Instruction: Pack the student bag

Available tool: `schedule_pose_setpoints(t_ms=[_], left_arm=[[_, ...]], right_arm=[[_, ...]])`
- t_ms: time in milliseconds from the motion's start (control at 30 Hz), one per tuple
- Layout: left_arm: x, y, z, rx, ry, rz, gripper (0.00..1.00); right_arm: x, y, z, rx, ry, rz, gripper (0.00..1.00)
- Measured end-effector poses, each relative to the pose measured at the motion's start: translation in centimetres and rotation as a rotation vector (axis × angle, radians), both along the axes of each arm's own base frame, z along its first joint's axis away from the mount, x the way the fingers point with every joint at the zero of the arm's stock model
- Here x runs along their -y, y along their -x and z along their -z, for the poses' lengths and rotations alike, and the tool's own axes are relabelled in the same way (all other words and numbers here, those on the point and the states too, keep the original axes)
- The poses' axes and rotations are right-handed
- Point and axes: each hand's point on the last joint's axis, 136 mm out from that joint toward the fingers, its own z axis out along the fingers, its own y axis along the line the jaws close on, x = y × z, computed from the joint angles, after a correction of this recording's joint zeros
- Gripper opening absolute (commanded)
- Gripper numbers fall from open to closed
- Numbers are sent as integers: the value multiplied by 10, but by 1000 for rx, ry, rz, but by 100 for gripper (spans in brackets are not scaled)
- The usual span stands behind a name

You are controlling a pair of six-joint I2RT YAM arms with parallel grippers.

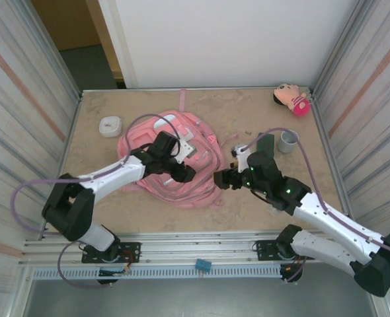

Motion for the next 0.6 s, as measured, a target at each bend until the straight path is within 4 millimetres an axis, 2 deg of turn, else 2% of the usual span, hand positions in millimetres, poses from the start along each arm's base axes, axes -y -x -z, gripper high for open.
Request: schedule_pose_setpoints(t_ms=[67,167,200,267,367,467,533,600], left_arm=[[-13,-7,-29,42,57,-69,74],[-48,-17,-77,119,165,-209,76],[-61,-18,-87,139,194,-258,77],[-81,-16,-95,153,228,-331,77],[-102,-10,-84,114,242,-416,77],[-119,-3,-57,23,225,-506,77],[-127,2,-41,-30,215,-554,78],[-131,7,-29,-67,207,-589,78]], right_arm=[[-20,16,2,65,96,-149,87],[-50,35,16,149,268,-359,93],[-58,38,25,168,330,-414,95],[-69,38,48,184,446,-488,96],[-75,36,89,183,608,-572,95],[-75,35,120,172,712,-626,93],[-77,29,130,197,746,-632,78],[-77,20,140,235,781,-618,55]])
